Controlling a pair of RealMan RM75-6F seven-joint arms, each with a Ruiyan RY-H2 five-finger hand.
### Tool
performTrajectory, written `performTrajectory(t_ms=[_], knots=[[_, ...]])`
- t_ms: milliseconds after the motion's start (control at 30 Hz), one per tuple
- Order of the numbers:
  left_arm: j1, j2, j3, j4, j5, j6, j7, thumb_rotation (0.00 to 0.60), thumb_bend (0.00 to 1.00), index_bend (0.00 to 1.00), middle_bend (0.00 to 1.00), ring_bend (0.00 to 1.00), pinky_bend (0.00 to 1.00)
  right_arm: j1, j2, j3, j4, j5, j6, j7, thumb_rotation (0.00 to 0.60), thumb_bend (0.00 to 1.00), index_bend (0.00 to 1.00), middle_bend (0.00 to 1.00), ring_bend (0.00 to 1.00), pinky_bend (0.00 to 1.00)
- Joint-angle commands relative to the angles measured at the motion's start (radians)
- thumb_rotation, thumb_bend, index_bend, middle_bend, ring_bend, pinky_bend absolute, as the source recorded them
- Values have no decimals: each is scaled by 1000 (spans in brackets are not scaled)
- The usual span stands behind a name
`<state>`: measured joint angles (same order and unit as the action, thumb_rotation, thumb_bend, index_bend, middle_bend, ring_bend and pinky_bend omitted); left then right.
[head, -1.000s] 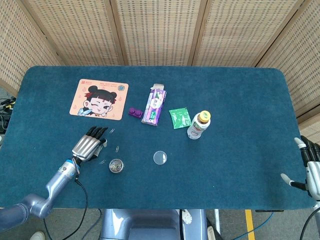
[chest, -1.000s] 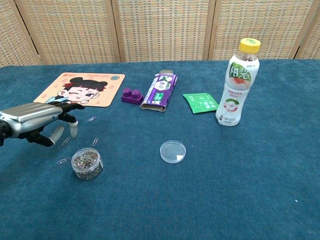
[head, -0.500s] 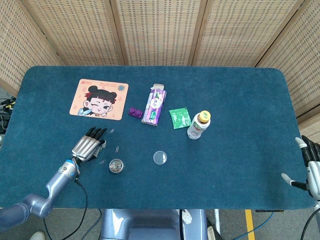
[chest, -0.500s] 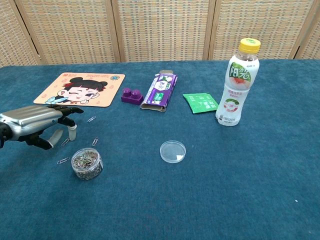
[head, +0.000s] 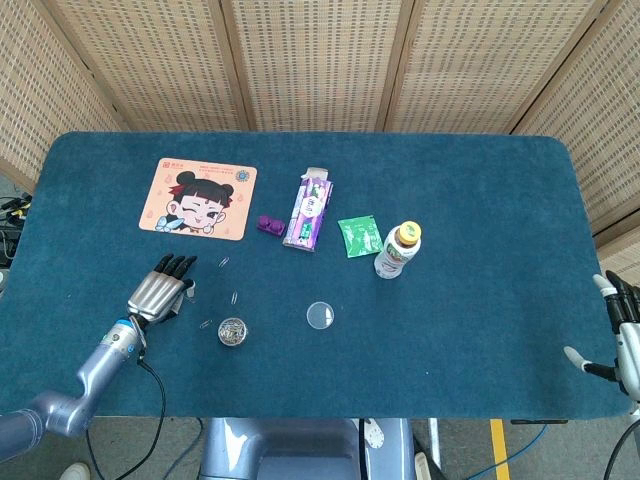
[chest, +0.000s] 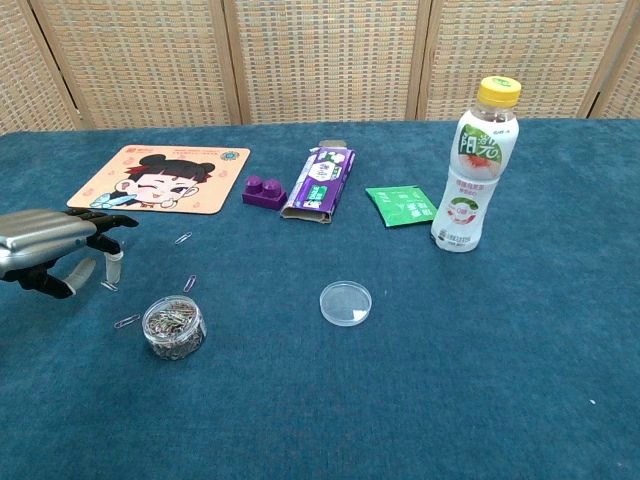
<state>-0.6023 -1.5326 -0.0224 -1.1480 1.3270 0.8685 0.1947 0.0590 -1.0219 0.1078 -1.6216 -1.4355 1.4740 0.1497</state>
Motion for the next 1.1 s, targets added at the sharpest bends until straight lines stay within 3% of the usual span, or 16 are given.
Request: performTrajectory(t_ms=[33,67,133,200,333,500,667,1100], knots=[[13,17,-6,-19,34,54,-52,600,747,449,0,0,0,-1,0,-1,-1,-1,1,0,600,0,0,0,0,0],[16,20,-5,-19,49,71,-72,600,705,442,0,0,0,0,0,-1,-1,-1,0,-1,600,0,0,0,0,0],[19,26,-3,-17,78,99,-105,600,522,424,0,0,0,0,0,-1,-1,0,-1,-2,600,0,0,0,0,0],[18,34,5,-13,103,114,-116,600,422,422,0,0,0,0,-1,-1,-2,-1,-1,-3,600,0,0,0,0,0],[18,39,18,-7,127,122,-115,600,324,425,0,0,0,0,-1,-1,-1,-1,-1,-4,600,0,0,0,0,0],[24,26,28,27,129,117,-120,600,304,478,0,0,0,1,-1,0,-1,1,-3,-3,600,0,0,0,0,0],[20,13,21,59,115,99,-127,600,371,489,0,0,0,3,-4,-1,1,1,-5,-10,600,0,0,0,0,0],[19,-36,24,111,126,94,-155,600,314,489,0,0,0,5,-4,-3,4,2,-12,-15,600,0,0,0,0,0]])
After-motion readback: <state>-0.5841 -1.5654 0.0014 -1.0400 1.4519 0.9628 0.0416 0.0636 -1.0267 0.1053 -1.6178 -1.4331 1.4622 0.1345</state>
